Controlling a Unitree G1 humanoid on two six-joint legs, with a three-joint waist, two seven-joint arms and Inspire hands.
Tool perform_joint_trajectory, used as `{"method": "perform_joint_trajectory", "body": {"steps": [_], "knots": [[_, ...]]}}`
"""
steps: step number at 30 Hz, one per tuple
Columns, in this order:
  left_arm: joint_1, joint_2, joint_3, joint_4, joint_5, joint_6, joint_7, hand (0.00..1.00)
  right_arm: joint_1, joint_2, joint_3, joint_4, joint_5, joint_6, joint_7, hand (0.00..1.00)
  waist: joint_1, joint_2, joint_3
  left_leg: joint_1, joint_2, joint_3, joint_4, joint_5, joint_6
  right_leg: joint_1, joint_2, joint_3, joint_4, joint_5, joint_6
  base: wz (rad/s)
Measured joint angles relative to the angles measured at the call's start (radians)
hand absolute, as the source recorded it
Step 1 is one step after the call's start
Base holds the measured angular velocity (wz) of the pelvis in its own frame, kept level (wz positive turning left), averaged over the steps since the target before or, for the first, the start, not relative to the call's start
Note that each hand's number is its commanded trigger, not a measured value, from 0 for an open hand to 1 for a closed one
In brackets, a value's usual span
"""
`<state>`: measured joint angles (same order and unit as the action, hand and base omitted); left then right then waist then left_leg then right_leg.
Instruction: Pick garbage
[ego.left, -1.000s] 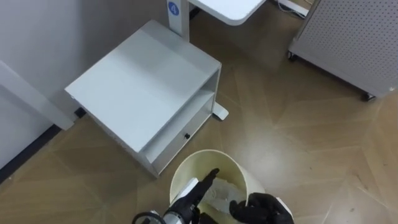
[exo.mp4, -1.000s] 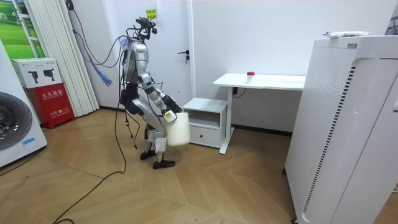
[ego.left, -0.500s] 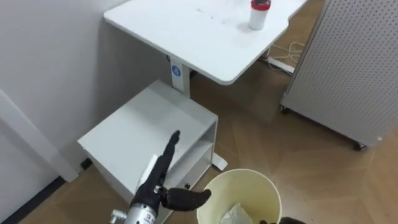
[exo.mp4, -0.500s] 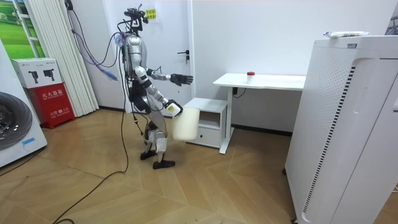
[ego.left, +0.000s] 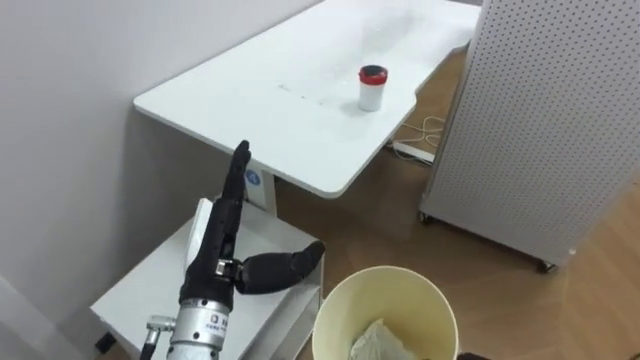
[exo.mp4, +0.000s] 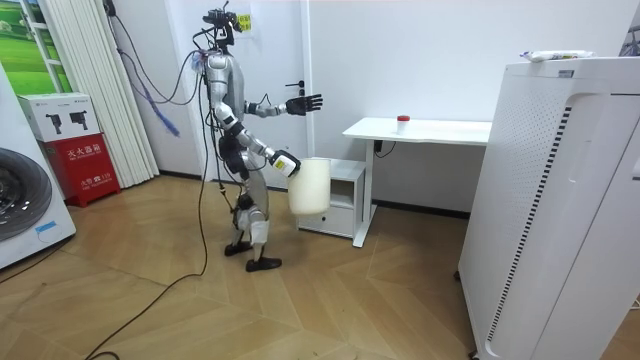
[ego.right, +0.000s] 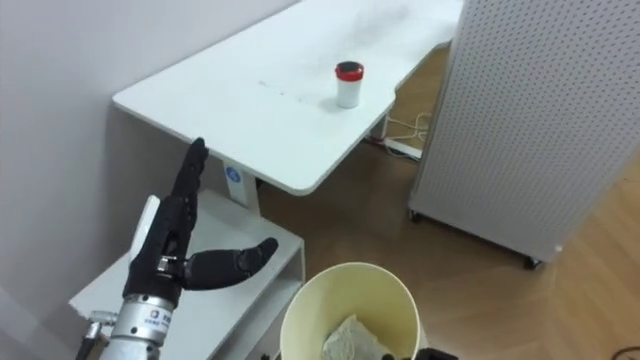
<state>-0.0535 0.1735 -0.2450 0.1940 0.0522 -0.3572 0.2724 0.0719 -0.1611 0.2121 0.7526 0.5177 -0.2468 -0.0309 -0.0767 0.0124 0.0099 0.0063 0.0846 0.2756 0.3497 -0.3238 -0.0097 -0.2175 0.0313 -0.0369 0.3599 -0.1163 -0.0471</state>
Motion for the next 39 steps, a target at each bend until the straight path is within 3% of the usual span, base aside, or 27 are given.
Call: {"method": "perform_joint_trajectory", "body": {"steps": [4, 7, 8, 10, 11, 12, 13, 14, 16, 18, 20, 25, 28, 29, 31, 33, 35, 36, 39], "knots": [[0.016, 0.011, 0.007, 0.000, -0.006, 0.000, 0.005, 0.00, 0.000, 0.000, 0.000, 0.000, -0.020, 0.010, 0.000, 1.00, -0.002, 0.010, 0.0030, 0.028, -0.011, 0.011, -0.012, 0.000, 0.000, 0.006, 0.007, 0.011, 0.002, 0.003, 0.005, -0.38], [0.016, 0.011, 0.026, 0.000, 0.000, 0.000, 0.005, 0.00, 0.000, 0.000, 0.000, 0.000, -0.061, 0.028, 0.006, 1.00, 0.002, 0.009, 0.0031, 0.041, -0.017, 0.044, -0.023, 0.002, 0.004, 0.003, 0.013, 0.027, -0.010, 0.024, 0.011, -0.46], [0.016, 0.010, 0.040, -0.001, 0.000, 0.000, 0.005, 0.00, -0.001, 0.000, 0.000, 0.001, -0.065, 0.031, 0.015, 1.00, 0.006, 0.008, 0.0029, 0.058, -0.020, 0.073, -0.051, 0.009, 0.015, 0.003, 0.015, 0.029, -0.022, 0.038, 0.013, -0.65], [0.016, 0.009, 0.061, -0.001, -0.001, -0.001, 0.007, 0.00, -0.001, -0.001, 0.001, 0.002, -0.065, 0.034, 0.034, 1.00, 0.026, 0.005, 0.0036, 0.080, -0.011, 0.135, -0.093, 0.011, 0.018, 0.003, 0.002, -0.041, -0.036, 0.057, 0.002, -0.78], [0.017, 0.004, 0.074, -0.001, -0.001, -0.001, 0.009, 0.00, -0.001, -0.001, 0.001, 0.007, -0.065, 0.035, 0.046, 1.00, 0.037, -0.001, 0.0038, 0.095, -0.004, 0.187, -0.109, 0.010, 0.018, 0.004, -0.021, -0.137, -0.004, 0.041, -0.020, -0.61], [0.019, -0.005, 0.081, -0.001, -0.002, 0.000, 0.010, 0.00, -0.001, -0.003, -0.001, 0.022, -0.065, 0.035, 0.055, 1.00, 0.040, -0.006, 0.0018, 0.112, -0.003, 0.223, -0.118, 0.009, 0.018, 0.012, -0.063, -0.235, 0.089, -0.024, -0.035, -0.39], [0.019, -0.012, 0.082, -0.003, -0.002, 0.000, 0.009, 0.00, -0.001, -0.008, -0.001, 0.028, -0.063, 0.035, 0.057, 1.00, 0.038, -0.008, 0.0010, 0.118, -0.005, 0.240, -0.121, 0.009, 0.017, 0.023, -0.081, -0.264, 0.124, -0.059, -0.026, -0.16], [0.019, -0.022, 0.082, -0.017, -0.002, 0.000, 0.008, 0.00, -0.001, -0.017, -0.001, 0.030, -0.058, 0.035, 0.056, 1.00, 0.040, -0.017, 0.0015, 0.124, -0.015, 0.247, -0.114, 0.003, 0.011, 0.036, -0.100, -0.260, 0.142, -0.097, -0.001, -0.14], [0.019, -0.025, 0.082, -0.024, -0.008, 0.000, 0.008, 0.00, -0.002, -0.030, 0.003, 0.030, -0.057, 0.036, 0.056, 1.00, 0.048, -0.022, 0.0025, 0.124, -0.025, 0.229, -0.093, -0.001, 0.009, 0.036, -0.088, -0.220, 0.117, -0.108, -0.014, -0.30], [0.027, -0.008, 0.088, -0.024, -0.024, 0.000, 0.010, 0.00, -0.002, -0.034, 0.003, 0.028, -0.057, 0.038, 0.059, 1.00, 0.057, -0.024, 0.0022, 0.124, -0.023, 0.131, -0.074, -0.001, 0.009, 0.055, -0.061, -0.197, 0.076, -0.098, -0.025, -0.39], [0.026, 0.009, 0.088, -0.024, -0.022, 0.000, 0.011, 0.00, -0.002, -0.037, 0.002, 0.026, -0.056, 0.039, 0.068, 1.00, 0.051, -0.030, -0.0001, 0.128, -0.017, 0.102, -0.063, -0.001, 0.009, 0.072, -0.048, -0.191, 0.058, -0.092, -0.028, -0.18], [0.028, 0.016, 0.096, -0.025, -0.022, 0.001, 0.006, 0.00, -0.002, -0.041, -0.004, 0.013, -0.058, 0.039, 0.078, 1.00, 0.057, -0.036, 0.0016, 0.113, 0.004, 0.105, 0.013, -0.002, 0.007, 0.083, -0.044, -0.213, 0.051, -0.093, -0.040, -0.19], [0.030, 0.016, 0.119, -0.037, -0.029, 0.001, 0.003, 0.00, -0.002, -0.040, -0.004, 0.013, -0.063, 0.041, 0.081, 1.00, 0.058, -0.031, 0.0034, 0.080, 0.027, 0.095, 0.116, -0.003, 0.004, 0.097, -0.039, -0.212, 0.048, -0.102, -0.055, -0.10], [0.035, 0.015, 0.125, -0.045, -0.026, 0.001, 0.003, 0.00, -0.002, -0.042, -0.006, 0.014, -0.073, 0.042, 0.090, 1.00, 0.054, -0.025, 0.0003, 0.051, 0.030, 0.058, 0.174, -0.002, 0.003, 0.103, -0.030, -0.206, 0.042, -0.104, -0.059, -0.09], [0.042, 0.015, 0.126, -0.063, -0.021, 0.001, 0.004, 0.00, -0.002, -0.048, -0.007, 0.014, -0.095, 0.046, 0.101, 1.00, 0.062, -0.018, 0.0031, 0.002, 0.032, -0.010, 0.256, 0.005, -0.015, 0.113, -0.020, -0.181, 0.038, -0.106, -0.066, -0.15], [0.057, 0.012, 0.124, -0.081, -0.019, 0.000, 0.009, 0.00, -0.002, -0.061, -0.008, 0.015, -0.110, 0.055, 0.108, 1.00, 0.076, -0.013, 0.0003, -0.043, 0.005, -0.083, 0.174, 0.004, -0.025, 0.113, -0.022, -0.136, 0.037, -0.106, -0.066, -0.39], [0.064, 0.012, 0.126, -0.086, -0.020, -0.001, 0.025, 0.00, -0.002, -0.069, -0.008, 0.015, -0.110, 0.063, 0.111, 1.00, 0.090, -0.011, -0.0014, -0.076, 0.007, -0.100, 0.084, 0.033, -0.048, 0.114, -0.023, -0.118, 0.039, -0.106, -0.066, -0.47], [0.070, 0.012, 0.126, -0.090, -0.020, -0.001, 0.033, 0.00, -0.002, -0.076, -0.009, 0.016, -0.110, 0.065, 0.113, 1.00, 0.091, -0.006, -0.0032, -0.098, 0.006, -0.123, 0.039, 0.107, -0.035, 0.117, -0.021, -0.109, 0.043, -0.110, -0.062, -0.34], [0.087, 0.018, 0.127, -0.096, -0.022, -0.002, 0.053, 0.00, -0.001, -0.079, -0.010, 0.012, -0.117, 0.069, 0.112, 1.00, 0.087, -0.013, -0.0039, -0.058, -0.010, -0.128, -0.001, 0.116, -0.033, 0.132, -0.024, -0.091, 0.025, -0.117, -0.048, -0.17]]}}
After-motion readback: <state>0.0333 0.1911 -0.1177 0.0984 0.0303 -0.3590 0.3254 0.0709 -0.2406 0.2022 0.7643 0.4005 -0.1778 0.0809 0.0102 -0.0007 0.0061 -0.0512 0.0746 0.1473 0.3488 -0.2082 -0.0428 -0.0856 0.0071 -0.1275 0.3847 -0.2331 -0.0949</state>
